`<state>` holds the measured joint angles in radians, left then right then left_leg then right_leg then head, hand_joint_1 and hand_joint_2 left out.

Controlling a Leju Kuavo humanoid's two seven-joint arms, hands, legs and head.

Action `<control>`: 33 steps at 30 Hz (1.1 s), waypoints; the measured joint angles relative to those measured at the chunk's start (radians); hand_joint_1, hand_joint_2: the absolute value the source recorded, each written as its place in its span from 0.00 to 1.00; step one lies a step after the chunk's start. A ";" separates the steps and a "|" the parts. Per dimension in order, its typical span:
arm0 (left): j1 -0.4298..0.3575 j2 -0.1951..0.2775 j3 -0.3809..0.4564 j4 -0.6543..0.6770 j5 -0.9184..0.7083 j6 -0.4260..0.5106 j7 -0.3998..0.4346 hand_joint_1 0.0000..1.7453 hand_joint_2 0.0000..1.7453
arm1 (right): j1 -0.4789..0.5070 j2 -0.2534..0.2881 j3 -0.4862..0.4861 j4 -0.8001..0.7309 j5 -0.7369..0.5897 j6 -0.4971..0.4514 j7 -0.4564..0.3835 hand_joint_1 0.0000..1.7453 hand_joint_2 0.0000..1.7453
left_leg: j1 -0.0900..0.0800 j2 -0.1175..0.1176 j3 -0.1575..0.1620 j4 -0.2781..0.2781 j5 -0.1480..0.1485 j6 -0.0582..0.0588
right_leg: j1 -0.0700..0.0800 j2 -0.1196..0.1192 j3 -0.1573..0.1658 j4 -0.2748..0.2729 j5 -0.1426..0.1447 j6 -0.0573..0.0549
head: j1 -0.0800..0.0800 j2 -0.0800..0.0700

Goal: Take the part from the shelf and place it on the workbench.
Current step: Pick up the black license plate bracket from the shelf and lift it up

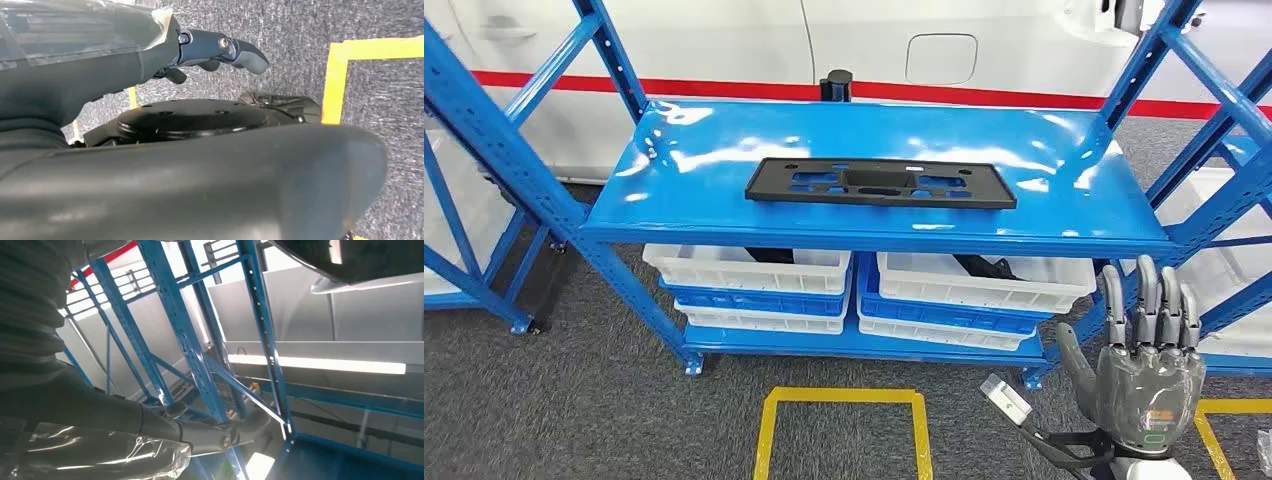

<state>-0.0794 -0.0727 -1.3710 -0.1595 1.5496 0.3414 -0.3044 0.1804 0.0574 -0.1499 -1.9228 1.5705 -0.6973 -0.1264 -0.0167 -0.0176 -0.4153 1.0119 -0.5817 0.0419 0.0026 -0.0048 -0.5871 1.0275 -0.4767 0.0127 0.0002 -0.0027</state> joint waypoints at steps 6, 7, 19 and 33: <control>0.002 0.001 0.000 0.000 0.000 0.005 0.002 0.00 0.00 | -0.004 -0.002 0.011 0.006 0.001 0.000 0.008 0.00 1.00 | 0.013 0.008 -0.157 0.227 -0.054 -0.032 | -0.016 0.002 0.057 -0.010 -0.032 -0.025 | -0.007 0.000; 0.004 0.001 0.000 0.000 0.000 0.005 0.004 0.00 0.00 | -0.003 -0.002 0.014 0.008 0.001 0.000 0.011 0.00 1.00 | 0.017 0.009 -0.200 0.258 -0.071 -0.037 | -0.017 0.003 0.063 -0.010 -0.041 -0.023 | -0.008 0.000; 0.020 -0.001 0.000 -0.001 0.000 0.030 -0.003 0.00 0.00 | 0.006 -0.018 0.031 0.034 0.000 -0.002 0.057 0.00 1.00 | 0.010 0.015 -0.124 -0.012 0.096 0.022 | -0.022 0.005 0.108 0.097 -0.082 0.044 | -0.004 0.000; 0.019 -0.006 -0.008 -0.001 -0.008 0.093 -0.001 0.00 0.00 | 0.020 -0.027 0.052 0.096 0.000 -0.003 0.084 0.00 1.00 | 0.011 0.000 0.063 0.040 -0.021 -0.008 | -0.013 0.003 -0.067 0.001 0.089 0.004 | -0.002 0.000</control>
<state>-0.0601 -0.0787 -1.3786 -0.1603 1.5412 0.4343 -0.3056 0.2000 0.0303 -0.0980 -1.8267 1.5705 -0.7000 -0.0424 -0.0058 -0.0171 -0.3518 1.0523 -0.6029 0.0335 -0.0106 -0.0019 -0.6537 1.0287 -0.3877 0.0172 -0.0017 -0.0028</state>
